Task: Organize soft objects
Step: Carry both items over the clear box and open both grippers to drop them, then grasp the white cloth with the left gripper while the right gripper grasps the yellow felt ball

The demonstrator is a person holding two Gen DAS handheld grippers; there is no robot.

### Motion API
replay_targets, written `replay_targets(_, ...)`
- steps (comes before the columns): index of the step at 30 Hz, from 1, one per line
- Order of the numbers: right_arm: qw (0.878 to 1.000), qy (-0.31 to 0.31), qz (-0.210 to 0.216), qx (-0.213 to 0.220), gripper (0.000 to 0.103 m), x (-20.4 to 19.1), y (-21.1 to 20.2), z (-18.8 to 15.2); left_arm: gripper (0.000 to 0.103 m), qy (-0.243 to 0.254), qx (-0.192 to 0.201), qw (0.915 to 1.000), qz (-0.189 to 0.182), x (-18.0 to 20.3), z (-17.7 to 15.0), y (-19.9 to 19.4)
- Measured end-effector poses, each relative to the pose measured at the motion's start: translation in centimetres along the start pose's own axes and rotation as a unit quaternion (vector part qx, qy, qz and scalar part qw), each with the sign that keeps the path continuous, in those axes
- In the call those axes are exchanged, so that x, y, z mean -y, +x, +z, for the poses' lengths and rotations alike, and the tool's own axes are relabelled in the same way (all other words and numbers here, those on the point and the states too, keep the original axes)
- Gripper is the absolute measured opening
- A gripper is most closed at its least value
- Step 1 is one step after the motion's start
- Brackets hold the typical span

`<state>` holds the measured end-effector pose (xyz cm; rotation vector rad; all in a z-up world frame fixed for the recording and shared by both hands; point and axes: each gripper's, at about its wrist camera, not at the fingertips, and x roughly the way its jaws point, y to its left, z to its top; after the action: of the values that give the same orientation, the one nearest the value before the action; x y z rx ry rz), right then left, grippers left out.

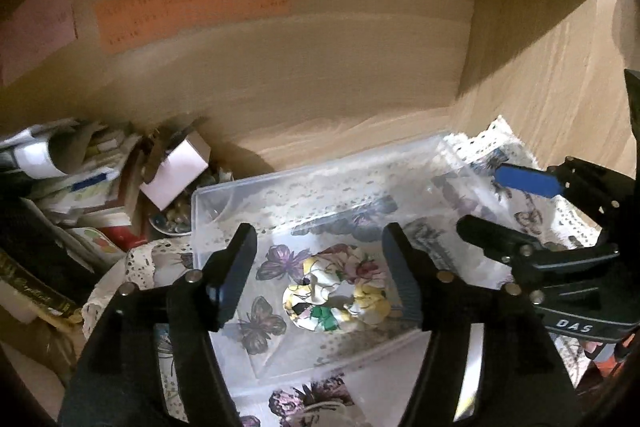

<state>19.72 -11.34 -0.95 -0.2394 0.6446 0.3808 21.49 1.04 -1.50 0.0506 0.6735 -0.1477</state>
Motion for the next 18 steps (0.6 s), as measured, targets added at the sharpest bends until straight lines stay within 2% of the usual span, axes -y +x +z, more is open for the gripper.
replay_targets(2,1.000,-0.001,0.001,0.017,0.063,-0.1,-1.4,0.2,0.071,0.000,0.016,0.9999,0.000,0.2,0.0,-1.4)
replay_targets(7,0.998,-0.004,0.006,0.057,0.066,-0.8,-4.7,0.1,0.094,-0.002,0.063,0.9980,0.008,0.6,-0.3,-5.3)
replay_targets(9,0.998,-0.005,0.012,0.067,0.067,-1.1,-5.7,-0.2,0.098,-0.005,0.078,0.9968,0.014,0.6,-0.7,-6.7)
replay_targets(12,0.997,-0.010,0.012,0.080,0.069,-1.6,-7.0,-0.8,0.100,-0.009,0.094,0.9954,0.019,0.4,-1.6,-8.6)
replay_targets(18,0.996,-0.019,0.016,0.086,0.070,-2.9,-8.2,-2.7,0.102,-0.014,0.095,0.9952,0.022,0.5,-4.1,-10.6)
